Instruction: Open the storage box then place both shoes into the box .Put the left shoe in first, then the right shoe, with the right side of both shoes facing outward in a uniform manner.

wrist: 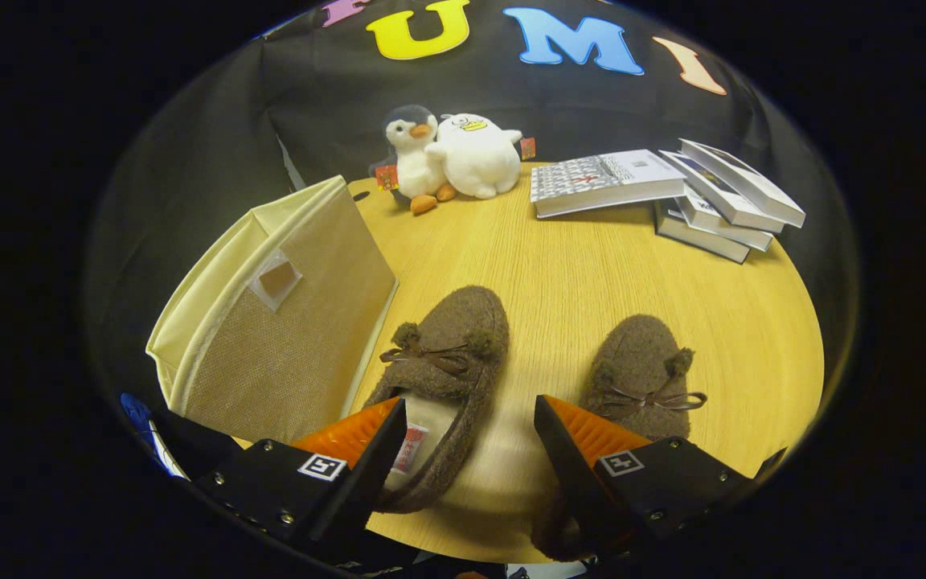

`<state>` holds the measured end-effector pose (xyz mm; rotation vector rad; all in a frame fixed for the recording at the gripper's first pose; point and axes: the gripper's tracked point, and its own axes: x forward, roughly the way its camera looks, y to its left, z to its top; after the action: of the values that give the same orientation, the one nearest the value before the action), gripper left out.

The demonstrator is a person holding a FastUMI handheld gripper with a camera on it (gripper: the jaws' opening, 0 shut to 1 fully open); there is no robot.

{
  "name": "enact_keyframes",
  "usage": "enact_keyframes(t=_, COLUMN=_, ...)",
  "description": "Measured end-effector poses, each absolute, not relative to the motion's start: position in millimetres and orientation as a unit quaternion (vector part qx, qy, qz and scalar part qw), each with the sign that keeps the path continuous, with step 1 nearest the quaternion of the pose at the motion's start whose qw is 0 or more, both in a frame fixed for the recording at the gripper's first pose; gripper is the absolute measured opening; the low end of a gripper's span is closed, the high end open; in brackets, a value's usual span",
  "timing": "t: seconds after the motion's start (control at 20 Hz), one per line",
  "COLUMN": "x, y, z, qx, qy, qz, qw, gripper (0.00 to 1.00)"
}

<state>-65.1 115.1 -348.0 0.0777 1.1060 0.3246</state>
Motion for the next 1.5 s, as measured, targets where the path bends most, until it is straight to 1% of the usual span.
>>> enact_keyframes(t=0.2, x=-66.7, y=116.8, z=-367.0, qx=0.045, qy=0.547, qz=0.136, qw=0.825, gripper=0.98)
enact_keyframes(t=0.3, x=-67.3, y=119.6, z=-373.9, qx=0.045, qy=0.557, qz=0.133, qw=0.819, gripper=0.89)
enact_keyframes(t=0.35, x=-67.0, y=121.7, z=-371.9, qx=0.052, qy=0.559, qz=0.132, qw=0.817, gripper=0.89)
enact_keyframes(t=0.4, x=-66.8, y=129.5, z=-374.8, qx=0.070, qy=0.560, qz=0.133, qw=0.814, gripper=0.80)
enact_keyframes(t=0.45, x=-67.4, y=129.9, z=-375.0, qx=0.075, qy=0.564, qz=0.125, qw=0.813, gripper=0.42)
enact_keyframes(t=0.5, x=-68.4, y=129.7, z=-375.7, qx=0.076, qy=0.568, qz=0.123, qw=0.810, gripper=0.34)
enact_keyframes(t=0.7, x=-70.1, y=127.6, z=-374.2, qx=0.080, qy=0.584, qz=0.114, qw=0.800, gripper=0.34)
enact_keyframes(t=0.75, x=-60.6, y=125.2, z=-368.6, qx=0.102, qy=0.573, qz=0.083, qw=0.809, gripper=0.18)
enact_keyframes(t=0.8, x=-67.3, y=126.7, z=-377.6, qx=0.112, qy=0.588, qz=0.084, qw=0.797, gripper=0.02)
enact_keyframes(t=1.0, x=-68.2, y=125.3, z=-366.4, qx=0.138, qy=0.584, qz=0.075, qw=0.797, gripper=0.00)
enact_keyframes(t=1.2, x=-66.0, y=130.0, z=-344.5, qx=0.195, qy=0.587, qz=0.071, qw=0.783, gripper=0.00)
enact_keyframes(t=1.5, x=-45.4, y=129.2, z=-295.7, qx=0.232, qy=0.559, qz=0.071, qw=0.793, gripper=0.00)
